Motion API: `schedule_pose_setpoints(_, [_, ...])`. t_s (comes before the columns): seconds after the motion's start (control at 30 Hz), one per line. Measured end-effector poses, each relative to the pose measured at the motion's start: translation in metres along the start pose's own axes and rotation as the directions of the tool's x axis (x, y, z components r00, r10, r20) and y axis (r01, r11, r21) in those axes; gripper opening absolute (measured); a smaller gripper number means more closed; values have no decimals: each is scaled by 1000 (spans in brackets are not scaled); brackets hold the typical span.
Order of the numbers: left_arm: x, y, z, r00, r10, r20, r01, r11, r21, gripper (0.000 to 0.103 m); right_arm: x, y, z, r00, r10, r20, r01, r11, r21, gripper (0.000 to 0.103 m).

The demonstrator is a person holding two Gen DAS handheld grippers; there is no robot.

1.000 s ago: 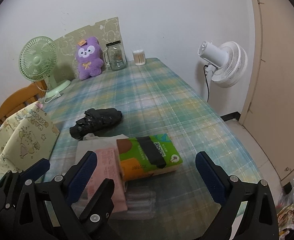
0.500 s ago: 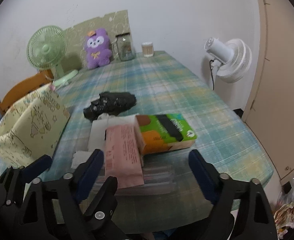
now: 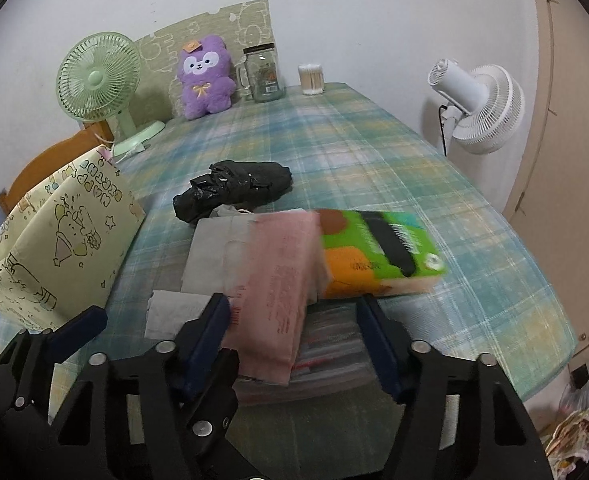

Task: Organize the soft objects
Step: 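Move both grippers back over the remaining pile toward the pink packet, then grasp the pink packet with the right gripper while the left grasps the white rolled cloth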

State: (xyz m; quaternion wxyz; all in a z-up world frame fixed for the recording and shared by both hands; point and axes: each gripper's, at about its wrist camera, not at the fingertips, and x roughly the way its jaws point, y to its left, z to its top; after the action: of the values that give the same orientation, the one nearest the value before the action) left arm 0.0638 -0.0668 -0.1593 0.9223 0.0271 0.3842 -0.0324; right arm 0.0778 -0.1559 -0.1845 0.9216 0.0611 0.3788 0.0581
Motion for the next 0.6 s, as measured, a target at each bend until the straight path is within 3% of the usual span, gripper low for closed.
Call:
schedule_pose_setpoints(0.23, [4, 4, 4, 999, 42, 6, -42, 999, -18, 102, 8, 5, 6, 1000, 15, 12, -14, 1000, -19, 60])
schedule_pose_setpoints(0.3, [2, 2, 3, 999, 48, 13, -48, 999, -10, 102, 6, 7, 7, 999, -16, 32, 18, 999, -48, 50])
schedule_pose_setpoints(0.53, [-1, -2, 7, 999, 38, 19, -38, 999, -2, 101, 3, 4, 12, 999, -19, 44, 22, 998, -59, 34])
schedule_pose_setpoints(0.57, [-2, -2, 7, 999, 35, 20, -35, 999, -2, 101, 1, 3, 13, 999, -21, 50, 24, 998, -57, 30])
schedule_pose_setpoints(0.6, [-2, -2, 8, 1000, 24, 19, -24, 1000, -6, 101, 0, 3, 13, 999, -18, 51, 21, 998, -56, 20])
